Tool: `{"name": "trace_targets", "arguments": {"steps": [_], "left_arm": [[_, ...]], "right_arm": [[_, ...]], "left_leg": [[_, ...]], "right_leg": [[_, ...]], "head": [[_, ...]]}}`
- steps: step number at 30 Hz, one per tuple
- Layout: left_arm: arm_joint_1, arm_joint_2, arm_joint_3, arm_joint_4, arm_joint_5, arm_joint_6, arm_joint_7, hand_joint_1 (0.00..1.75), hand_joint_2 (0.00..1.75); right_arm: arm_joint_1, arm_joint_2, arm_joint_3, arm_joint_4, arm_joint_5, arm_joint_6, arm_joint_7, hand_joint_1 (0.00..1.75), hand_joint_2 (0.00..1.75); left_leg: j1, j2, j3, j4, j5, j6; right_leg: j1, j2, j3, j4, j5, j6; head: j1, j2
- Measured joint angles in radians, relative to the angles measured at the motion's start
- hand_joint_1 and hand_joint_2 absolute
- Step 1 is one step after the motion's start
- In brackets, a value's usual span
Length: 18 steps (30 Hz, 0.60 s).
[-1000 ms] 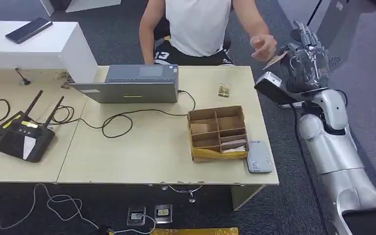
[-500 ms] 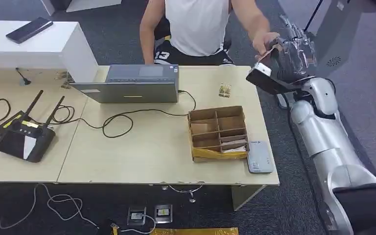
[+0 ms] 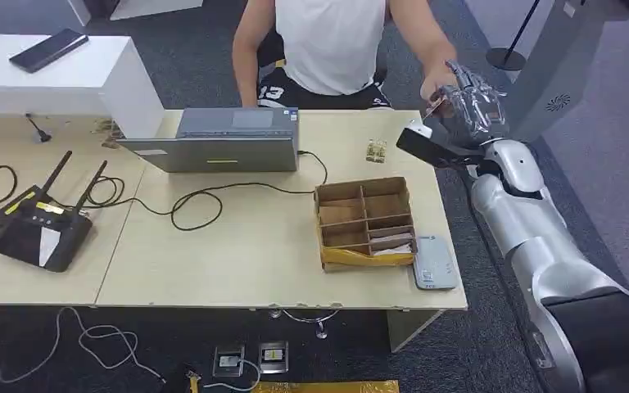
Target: Pass the card to the sensor for recognition and then transmit it.
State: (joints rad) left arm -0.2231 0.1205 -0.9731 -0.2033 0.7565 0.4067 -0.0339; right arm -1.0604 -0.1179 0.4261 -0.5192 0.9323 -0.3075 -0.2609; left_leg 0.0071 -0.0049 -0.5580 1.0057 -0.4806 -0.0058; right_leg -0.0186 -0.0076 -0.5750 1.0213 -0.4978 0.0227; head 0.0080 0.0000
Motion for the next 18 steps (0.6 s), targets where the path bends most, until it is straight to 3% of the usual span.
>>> {"name": "trace_targets", "arguments": {"steps": [10,18], "left_arm": [[0.011,0.000,-0.001,0.000,0.011,0.003,0.000,0.00,0.00],[0.027,0.000,-0.001,0.000,0.032,0.027,-0.006,0.00,0.00]], "right_arm": [[0.001,0.006,0.008,0.051,-0.016,-0.071,-0.023,0.00,1.75],[0.000,-0.014,0.004,0.043,-0.095,-0.231,-0.103,0.00,1.75]], "left_leg": [[0.000,0.000,0.000,0.000,0.000,0.000],[0.000,0.001,0.001,0.000,0.000,0.000]], "right_leg": [[0.000,0.000,0.000,0.000,0.000,0.000],[0.000,0.001,0.000,0.000,0.000,0.000]], "head": [[0.000,0.000],[0.000,0.000]]}}
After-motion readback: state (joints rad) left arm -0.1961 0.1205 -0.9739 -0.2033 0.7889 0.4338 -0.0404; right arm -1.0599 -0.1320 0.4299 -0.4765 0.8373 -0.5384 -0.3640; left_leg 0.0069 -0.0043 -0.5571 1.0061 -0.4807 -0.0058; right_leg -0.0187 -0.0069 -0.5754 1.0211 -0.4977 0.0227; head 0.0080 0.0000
